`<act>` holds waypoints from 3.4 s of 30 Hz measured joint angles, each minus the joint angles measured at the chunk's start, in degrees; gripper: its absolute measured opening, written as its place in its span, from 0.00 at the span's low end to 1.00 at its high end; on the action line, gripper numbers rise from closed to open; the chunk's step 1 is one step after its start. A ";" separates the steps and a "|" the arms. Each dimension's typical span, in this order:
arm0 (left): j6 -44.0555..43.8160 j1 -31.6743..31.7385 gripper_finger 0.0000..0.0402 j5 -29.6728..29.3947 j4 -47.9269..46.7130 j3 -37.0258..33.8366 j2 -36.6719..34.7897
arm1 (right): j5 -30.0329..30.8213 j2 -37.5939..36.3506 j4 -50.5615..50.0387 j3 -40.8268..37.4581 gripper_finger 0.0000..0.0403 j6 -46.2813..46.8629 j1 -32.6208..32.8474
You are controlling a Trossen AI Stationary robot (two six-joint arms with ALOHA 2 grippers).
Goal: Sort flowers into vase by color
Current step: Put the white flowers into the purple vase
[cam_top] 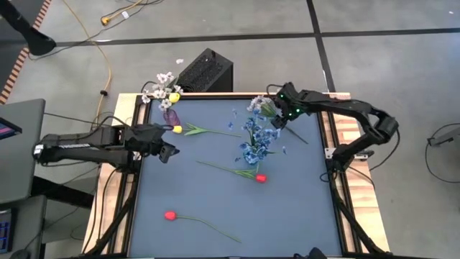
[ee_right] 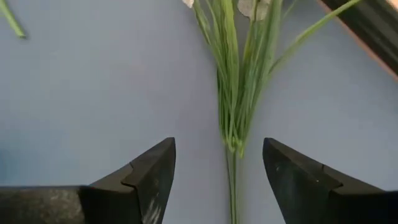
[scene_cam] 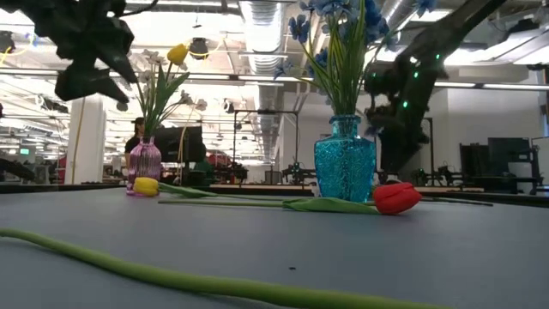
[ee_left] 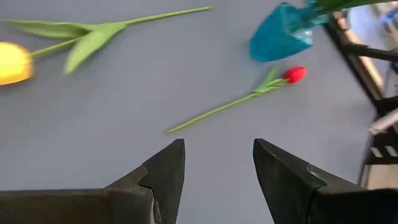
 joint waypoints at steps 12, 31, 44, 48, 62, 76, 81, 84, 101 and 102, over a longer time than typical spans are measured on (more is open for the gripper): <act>-2.69 -5.57 0.44 -1.12 8.15 -0.02 5.71 | 1.41 12.08 5.66 -0.10 0.65 -0.21 1.14; 6.14 -7.67 0.44 -0.36 17.13 -0.04 5.73 | 3.66 -2.21 -0.21 -0.18 0.10 5.40 2.69; 21.26 -7.64 0.44 -4.54 48.56 -0.04 5.71 | 3.06 -22.84 20.91 12.31 0.10 5.97 11.90; 25.33 -6.77 0.44 -9.15 53.35 -0.04 5.71 | 0.78 -18.87 27.05 18.56 0.10 6.03 15.67; 26.02 7.60 0.44 0.06 55.62 -0.02 5.73 | -5.47 9.15 37.89 39.52 0.10 6.16 29.40; 30.56 8.24 0.44 2.32 53.80 -0.04 5.69 | -10.09 23.82 39.84 50.56 0.10 8.99 32.69; 31.20 8.22 0.44 3.99 53.11 0.00 4.69 | -10.63 23.89 40.00 50.65 0.10 9.03 32.74; 32.05 8.89 0.44 3.40 53.36 0.00 3.97 | -10.61 23.88 39.65 50.65 0.10 8.23 32.94; 28.93 11.45 0.44 7.88 45.67 0.07 -0.53 | -9.52 23.35 38.42 50.61 0.10 6.78 32.72; 28.93 11.45 0.44 7.64 46.06 0.07 -0.14 | -9.42 23.33 38.78 50.61 0.10 6.88 32.87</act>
